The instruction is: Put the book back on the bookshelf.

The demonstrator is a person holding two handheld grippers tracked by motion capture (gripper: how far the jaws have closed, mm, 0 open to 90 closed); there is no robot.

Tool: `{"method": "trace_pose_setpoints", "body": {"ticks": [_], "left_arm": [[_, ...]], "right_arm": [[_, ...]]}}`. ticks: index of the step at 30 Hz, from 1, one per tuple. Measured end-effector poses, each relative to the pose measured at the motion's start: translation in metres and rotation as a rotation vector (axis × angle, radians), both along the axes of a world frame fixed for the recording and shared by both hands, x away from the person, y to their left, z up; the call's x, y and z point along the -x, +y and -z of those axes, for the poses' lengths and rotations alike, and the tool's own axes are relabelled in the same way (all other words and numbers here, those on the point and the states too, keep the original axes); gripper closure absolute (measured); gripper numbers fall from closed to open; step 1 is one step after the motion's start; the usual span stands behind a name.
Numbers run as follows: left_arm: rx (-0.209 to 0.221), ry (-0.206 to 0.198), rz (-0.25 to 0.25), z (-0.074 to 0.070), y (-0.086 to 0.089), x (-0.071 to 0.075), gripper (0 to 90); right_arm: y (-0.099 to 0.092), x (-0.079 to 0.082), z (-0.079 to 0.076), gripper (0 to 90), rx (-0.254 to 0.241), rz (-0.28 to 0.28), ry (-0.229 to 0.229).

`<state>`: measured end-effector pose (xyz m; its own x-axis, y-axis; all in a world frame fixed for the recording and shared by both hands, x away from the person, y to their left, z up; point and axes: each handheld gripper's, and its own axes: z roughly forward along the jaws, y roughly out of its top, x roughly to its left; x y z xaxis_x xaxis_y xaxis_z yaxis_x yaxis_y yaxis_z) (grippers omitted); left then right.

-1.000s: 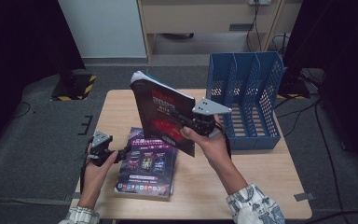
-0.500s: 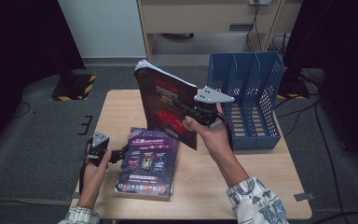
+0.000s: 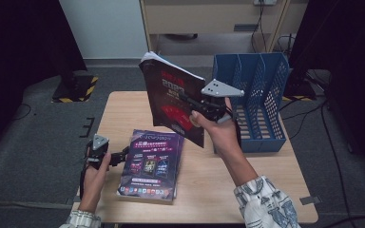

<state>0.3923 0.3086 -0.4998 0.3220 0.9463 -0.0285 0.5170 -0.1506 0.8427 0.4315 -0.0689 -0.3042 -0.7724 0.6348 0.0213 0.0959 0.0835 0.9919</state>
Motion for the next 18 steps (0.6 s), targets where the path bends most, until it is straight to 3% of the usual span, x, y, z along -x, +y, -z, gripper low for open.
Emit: {"method": "trace_pose_setpoints", "body": {"ticks": [18], "left_arm": [[-0.026, 0.013, -0.018, 0.002, 0.001, -0.001, 6.2]], "right_arm": [[-0.016, 0.000, -0.004, 86.7, 0.000, 0.040, 0.011]]}}
